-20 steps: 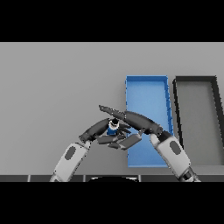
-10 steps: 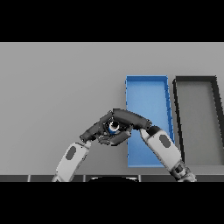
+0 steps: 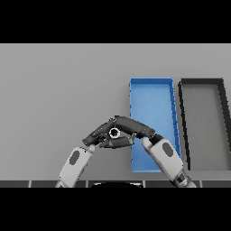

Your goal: Pick up the blue pipe and place it into the blue bin.

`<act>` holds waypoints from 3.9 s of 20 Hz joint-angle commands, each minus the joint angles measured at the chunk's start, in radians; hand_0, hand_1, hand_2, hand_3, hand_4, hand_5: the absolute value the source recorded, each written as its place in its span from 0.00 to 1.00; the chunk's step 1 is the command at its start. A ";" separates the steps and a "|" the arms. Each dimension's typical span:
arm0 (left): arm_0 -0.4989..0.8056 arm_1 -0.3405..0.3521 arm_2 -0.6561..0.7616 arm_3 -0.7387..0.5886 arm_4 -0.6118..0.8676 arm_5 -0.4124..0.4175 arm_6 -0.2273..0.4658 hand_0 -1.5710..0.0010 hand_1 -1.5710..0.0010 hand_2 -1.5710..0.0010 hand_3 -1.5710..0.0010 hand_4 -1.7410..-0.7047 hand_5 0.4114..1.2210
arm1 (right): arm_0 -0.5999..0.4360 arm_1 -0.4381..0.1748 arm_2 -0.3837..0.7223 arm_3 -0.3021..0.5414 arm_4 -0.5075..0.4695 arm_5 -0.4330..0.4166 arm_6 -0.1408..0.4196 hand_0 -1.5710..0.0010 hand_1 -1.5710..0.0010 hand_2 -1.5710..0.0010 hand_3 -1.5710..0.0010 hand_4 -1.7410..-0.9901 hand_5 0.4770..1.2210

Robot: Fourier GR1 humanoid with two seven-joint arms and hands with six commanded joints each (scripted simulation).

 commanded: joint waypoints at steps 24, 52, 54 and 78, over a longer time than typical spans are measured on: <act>0.008 0.016 0.048 0.028 -0.056 -0.061 0.143 0.99 0.99 0.99 0.99 0.74 0.13 | 0.008 0.160 -0.118 -0.022 0.021 0.015 0.064 0.00 0.00 0.00 0.00 0.33 1.00; 0.028 0.039 0.038 -0.001 -0.087 -0.042 0.140 1.00 1.00 1.00 1.00 0.78 0.06 | -0.183 -0.061 -0.631 0.235 0.026 -0.219 0.304 0.00 0.00 0.00 0.00 0.32 1.00; 0.029 0.044 0.041 0.001 -0.092 -0.037 0.117 1.00 1.00 1.00 1.00 0.79 0.06 | -0.133 -0.062 -0.620 0.267 0.062 -0.250 0.304 0.00 0.00 0.00 0.00 0.32 1.00; 0.029 0.053 0.047 -0.016 -0.096 -0.024 0.115 1.00 1.00 1.00 1.00 0.79 0.10 | -0.169 -0.687 0.327 0.461 -0.528 -0.754 0.304 0.88 0.89 0.89 0.97 0.69 0.53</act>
